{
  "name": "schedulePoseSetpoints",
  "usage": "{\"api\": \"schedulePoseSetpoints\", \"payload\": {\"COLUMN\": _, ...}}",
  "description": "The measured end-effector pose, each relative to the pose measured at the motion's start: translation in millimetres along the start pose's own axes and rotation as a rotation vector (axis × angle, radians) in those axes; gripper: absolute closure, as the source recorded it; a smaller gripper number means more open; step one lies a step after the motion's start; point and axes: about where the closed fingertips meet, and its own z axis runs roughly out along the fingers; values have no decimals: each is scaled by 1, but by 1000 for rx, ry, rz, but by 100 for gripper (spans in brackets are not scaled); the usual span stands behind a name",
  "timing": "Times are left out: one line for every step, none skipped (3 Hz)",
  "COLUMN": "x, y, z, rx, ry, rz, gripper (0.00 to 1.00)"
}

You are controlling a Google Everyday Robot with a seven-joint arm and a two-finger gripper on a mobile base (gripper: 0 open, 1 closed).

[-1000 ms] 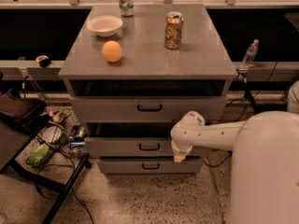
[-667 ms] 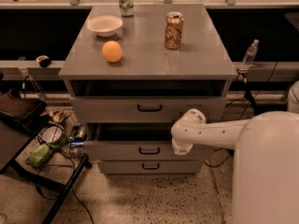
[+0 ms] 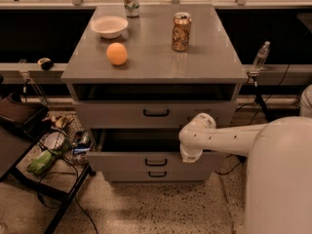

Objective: Open middle drawer

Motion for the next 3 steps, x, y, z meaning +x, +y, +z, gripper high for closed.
{"api": "schedulePoseSetpoints", "payload": {"x": 0, "y": 0, "z": 0, "rx": 0, "ry": 0, "rz": 0, "gripper": 81}}
{"api": "schedulePoseSetpoints", "payload": {"x": 0, "y": 0, "z": 0, "rx": 0, "ry": 0, "rz": 0, "gripper": 57}}
{"api": "schedulePoseSetpoints", "payload": {"x": 0, "y": 0, "z": 0, "rx": 0, "ry": 0, "rz": 0, "gripper": 34}}
